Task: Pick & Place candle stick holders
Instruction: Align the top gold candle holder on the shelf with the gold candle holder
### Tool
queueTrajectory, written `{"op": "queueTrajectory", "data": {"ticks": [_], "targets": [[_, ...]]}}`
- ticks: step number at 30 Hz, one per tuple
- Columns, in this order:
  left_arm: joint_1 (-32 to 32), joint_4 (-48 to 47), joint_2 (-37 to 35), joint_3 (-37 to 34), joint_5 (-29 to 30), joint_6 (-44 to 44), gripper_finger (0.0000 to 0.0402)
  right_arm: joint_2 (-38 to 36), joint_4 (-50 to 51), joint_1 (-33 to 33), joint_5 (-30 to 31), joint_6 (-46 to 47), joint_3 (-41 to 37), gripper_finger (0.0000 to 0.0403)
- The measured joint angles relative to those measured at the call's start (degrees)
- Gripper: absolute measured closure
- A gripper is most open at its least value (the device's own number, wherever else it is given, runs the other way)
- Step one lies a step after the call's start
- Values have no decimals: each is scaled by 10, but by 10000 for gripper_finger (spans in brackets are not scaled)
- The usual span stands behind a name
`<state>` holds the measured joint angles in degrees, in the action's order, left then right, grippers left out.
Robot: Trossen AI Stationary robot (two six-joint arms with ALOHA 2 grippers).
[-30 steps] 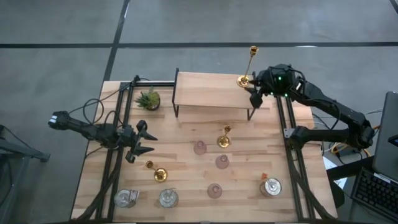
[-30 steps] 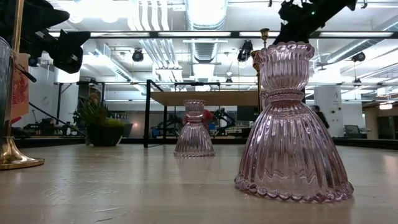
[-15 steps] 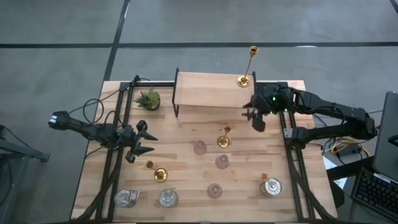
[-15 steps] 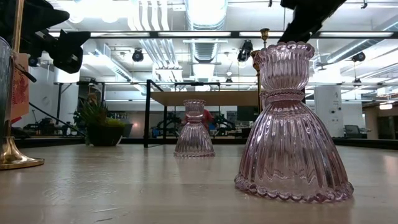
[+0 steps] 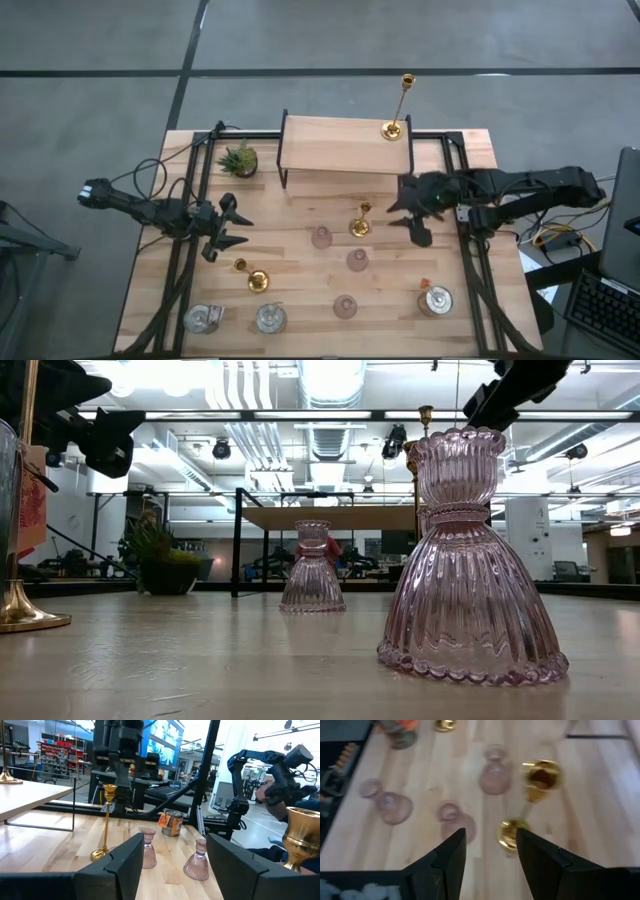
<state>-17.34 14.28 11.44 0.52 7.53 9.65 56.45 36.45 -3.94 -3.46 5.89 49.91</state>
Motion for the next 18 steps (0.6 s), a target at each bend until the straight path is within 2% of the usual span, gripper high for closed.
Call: {"op": "queueTrajectory", "data": {"ticks": [7,12,18], "targets": [[0,0,0,0,0,0,183,0,-54,-53,32,21,-42,248],[0,0,0,0,0,0,183,0,-60,-56,38,57,-65,254],[0,0,0,0,0,0,183,0,-129,-56,38,75,-112,250]]}}
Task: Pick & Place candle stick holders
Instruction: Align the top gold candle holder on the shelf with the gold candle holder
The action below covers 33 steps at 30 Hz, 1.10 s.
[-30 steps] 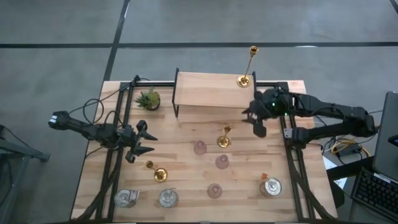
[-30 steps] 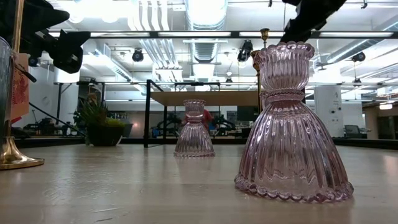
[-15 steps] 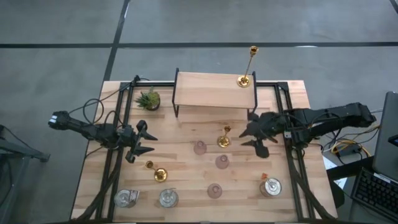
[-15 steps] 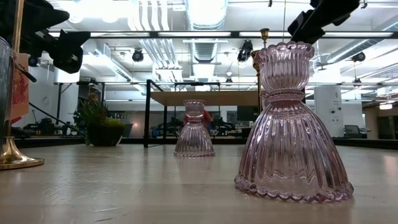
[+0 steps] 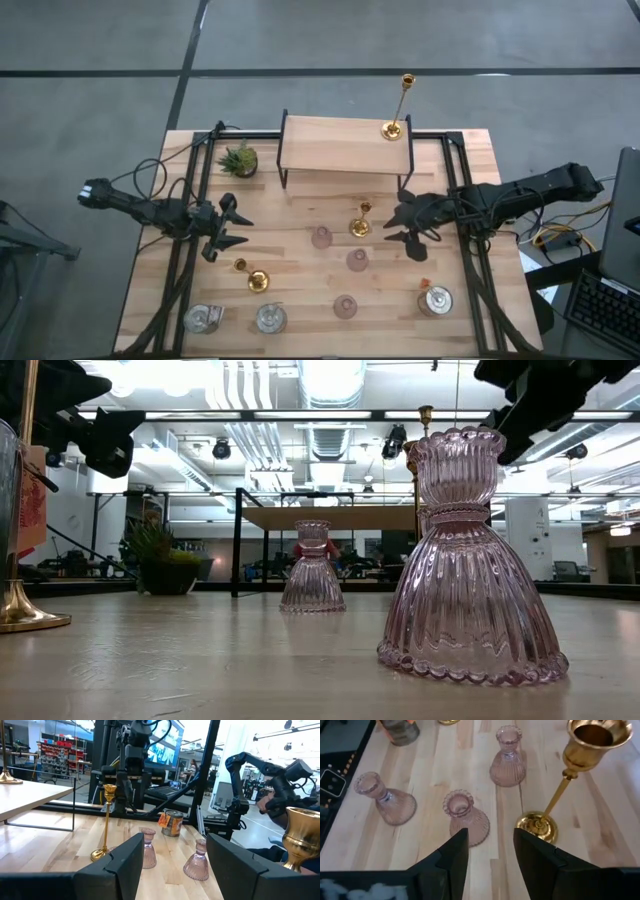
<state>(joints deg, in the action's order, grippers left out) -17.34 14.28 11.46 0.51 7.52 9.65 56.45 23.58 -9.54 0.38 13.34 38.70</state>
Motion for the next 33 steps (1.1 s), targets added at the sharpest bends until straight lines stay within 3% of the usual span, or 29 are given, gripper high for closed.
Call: {"op": "queueTrajectory", "data": {"ticks": [8,33], "targets": [[0,0,0,0,0,0,183,0,-38,0,47,2,-37,234],[0,0,0,0,0,0,183,0,-306,0,167,-41,-163,223]]}}
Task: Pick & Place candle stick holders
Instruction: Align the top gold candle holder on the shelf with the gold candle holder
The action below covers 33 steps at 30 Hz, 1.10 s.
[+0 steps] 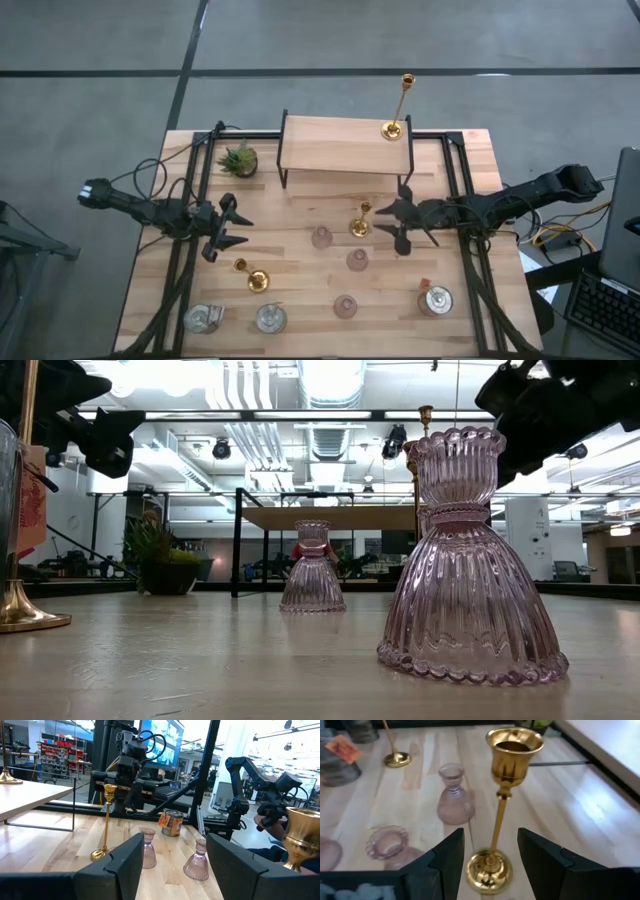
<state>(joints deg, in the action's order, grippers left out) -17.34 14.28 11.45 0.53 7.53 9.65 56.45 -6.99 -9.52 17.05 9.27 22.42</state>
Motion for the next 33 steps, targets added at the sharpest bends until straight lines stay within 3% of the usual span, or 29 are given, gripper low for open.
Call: {"op": "queueTrajectory", "data": {"ticks": [9,17,22,33], "targets": [[0,0,0,0,0,0,183,0,-134,0,11,-13,-49,230],[0,0,0,0,0,0,183,11,-172,0,11,25,-89,242],[0,0,0,0,0,0,183,62,-225,0,11,25,-92,248],[0,-4,0,0,0,0,183,159,-225,0,40,4,-43,250]]}}
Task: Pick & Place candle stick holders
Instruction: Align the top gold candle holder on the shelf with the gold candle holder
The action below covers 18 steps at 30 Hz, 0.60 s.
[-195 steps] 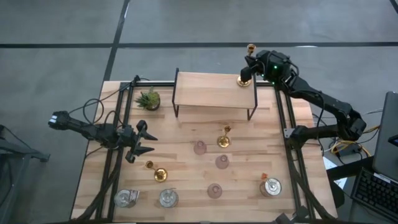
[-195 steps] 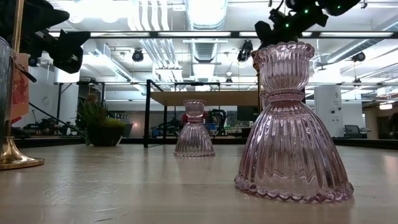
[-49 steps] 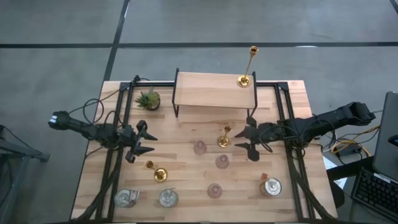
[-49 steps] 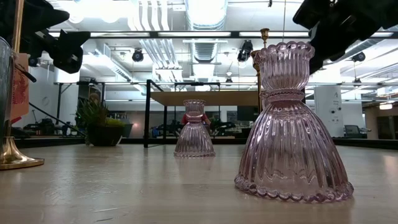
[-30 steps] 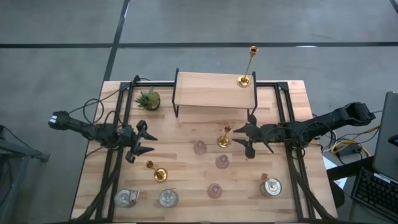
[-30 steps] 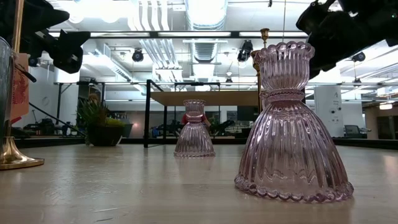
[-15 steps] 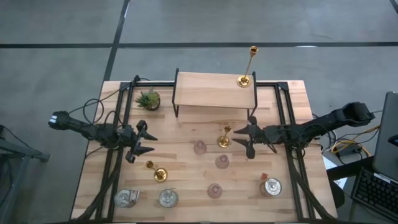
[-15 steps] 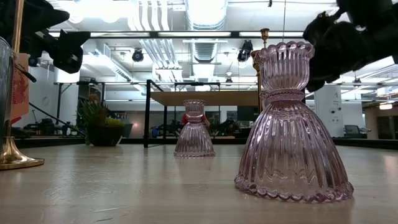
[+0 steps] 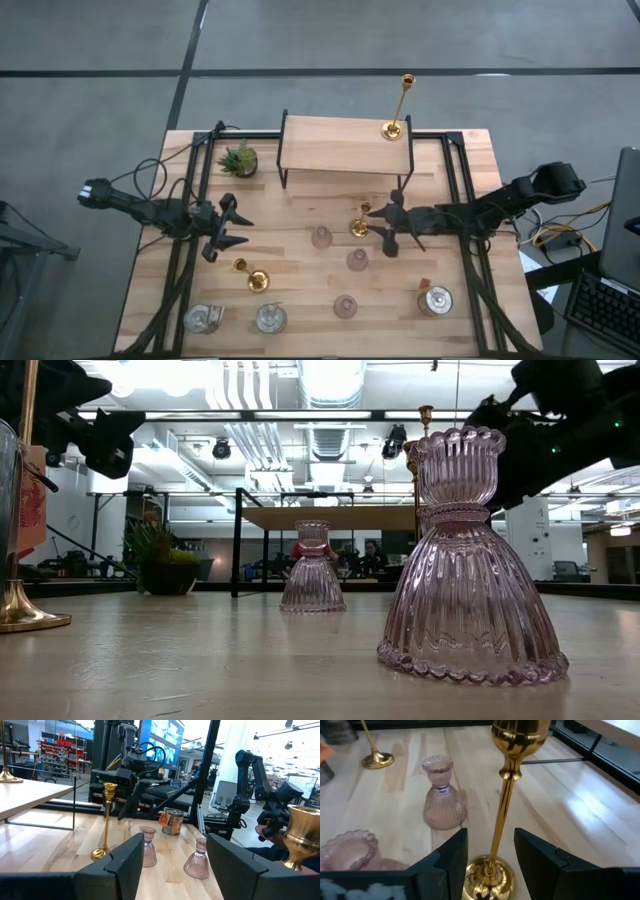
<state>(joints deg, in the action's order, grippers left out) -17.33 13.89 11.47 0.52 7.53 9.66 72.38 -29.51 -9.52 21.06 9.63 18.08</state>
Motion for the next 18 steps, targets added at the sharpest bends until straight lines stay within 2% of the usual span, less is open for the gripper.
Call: {"op": "queueTrajectory", "data": {"ticks": [12,18], "targets": [[0,-4,1,0,0,0,183,12,-63,0,16,-24,6,250],[0,-3,1,0,0,0,183,42,-73,0,16,-23,22,250]]}}
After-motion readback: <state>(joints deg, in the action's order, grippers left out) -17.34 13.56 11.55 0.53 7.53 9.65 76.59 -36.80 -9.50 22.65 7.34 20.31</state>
